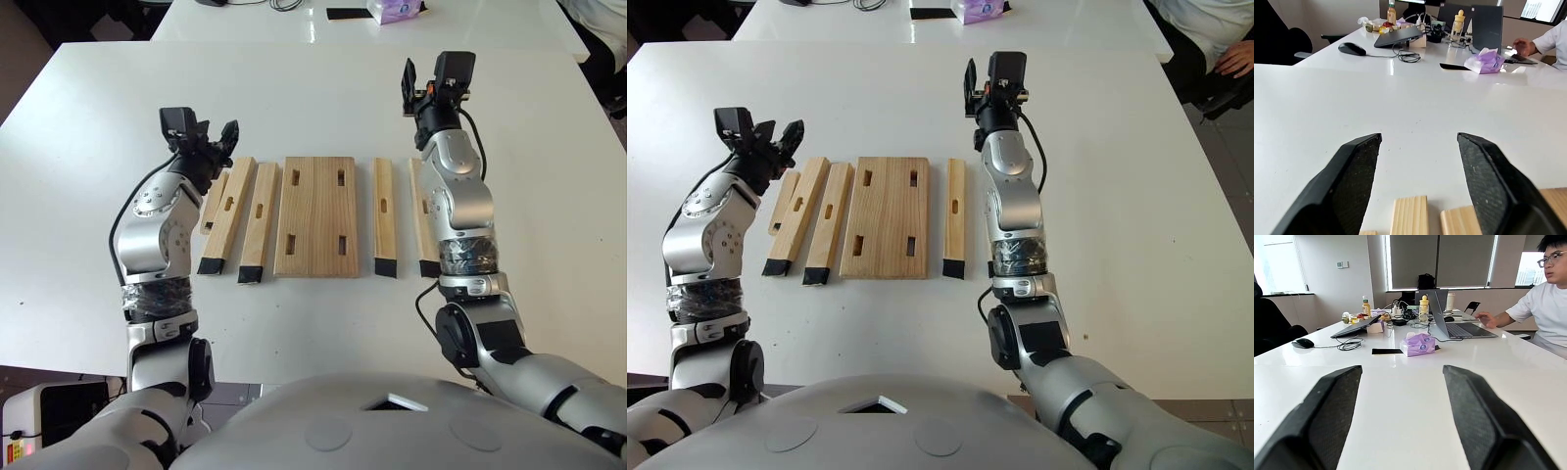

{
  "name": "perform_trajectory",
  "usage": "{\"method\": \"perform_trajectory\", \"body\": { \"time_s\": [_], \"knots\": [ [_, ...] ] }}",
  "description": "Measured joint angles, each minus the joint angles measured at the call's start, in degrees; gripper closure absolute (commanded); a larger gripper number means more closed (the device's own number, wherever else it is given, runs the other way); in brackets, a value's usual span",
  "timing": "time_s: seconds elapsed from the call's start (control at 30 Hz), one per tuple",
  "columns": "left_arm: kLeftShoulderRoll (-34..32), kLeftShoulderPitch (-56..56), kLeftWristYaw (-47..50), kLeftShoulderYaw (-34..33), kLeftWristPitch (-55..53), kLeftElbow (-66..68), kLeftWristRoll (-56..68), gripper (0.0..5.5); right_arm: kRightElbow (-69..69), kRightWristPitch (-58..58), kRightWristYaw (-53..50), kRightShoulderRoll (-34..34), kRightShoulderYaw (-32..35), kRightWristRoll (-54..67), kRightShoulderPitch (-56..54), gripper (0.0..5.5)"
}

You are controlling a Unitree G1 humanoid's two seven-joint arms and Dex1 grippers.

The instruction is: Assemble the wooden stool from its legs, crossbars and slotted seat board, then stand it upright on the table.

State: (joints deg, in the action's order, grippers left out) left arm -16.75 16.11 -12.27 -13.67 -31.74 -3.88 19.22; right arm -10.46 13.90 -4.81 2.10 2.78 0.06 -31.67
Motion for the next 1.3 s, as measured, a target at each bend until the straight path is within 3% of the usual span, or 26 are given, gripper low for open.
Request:
{"method": "perform_trajectory", "body": {
  "time_s": [0.37, 0.6, 0.83, 0.93, 1.1, 1.3],
  "knots": [
    [5.7, -1.7, 6.8, 1.7, 5.7, -1.0, -3.4, 2.62, 0.6, 0.0, 0.5, -1.1, -1.9, -1.8, 1.9, 2.43],
    [6.0, -1.7, 7.5, 2.2, 7.3, -1.0, -4.6, 2.62, 1.5, 0.0, 0.6, -1.0, -2.6, -2.4, 3.1, 2.43],
    [-2.5, 2.1, -1.8, -0.4, 2.4, 4.2, -0.9, 2.62, 1.8, -0.1, 0.0, -0.2, -2.7, -2.5, 3.1, 2.43],
    [-6.0, -0.3, -4.3, -2.9, 0.1, 5.8, 0.0, 2.62, 1.8, -0.1, -0.9, 0.0, -2.6, -2.6, 3.4, 2.43],
    [-13.5, -4.7, -12.7, -1.4, -2.2, 7.9, -0.6, 2.62, 2.3, -0.1, -2.5, 0.2, -2.0, -2.6, 5.1, 2.43],
    [-14.7, -7.5, -16.4, 1.1, -2.9, 8.9, -1.2, 2.62, 2.3, -0.1, -3.3, -0.1, -0.7, -2.6, 5.5, 2.43]
  ]
}}
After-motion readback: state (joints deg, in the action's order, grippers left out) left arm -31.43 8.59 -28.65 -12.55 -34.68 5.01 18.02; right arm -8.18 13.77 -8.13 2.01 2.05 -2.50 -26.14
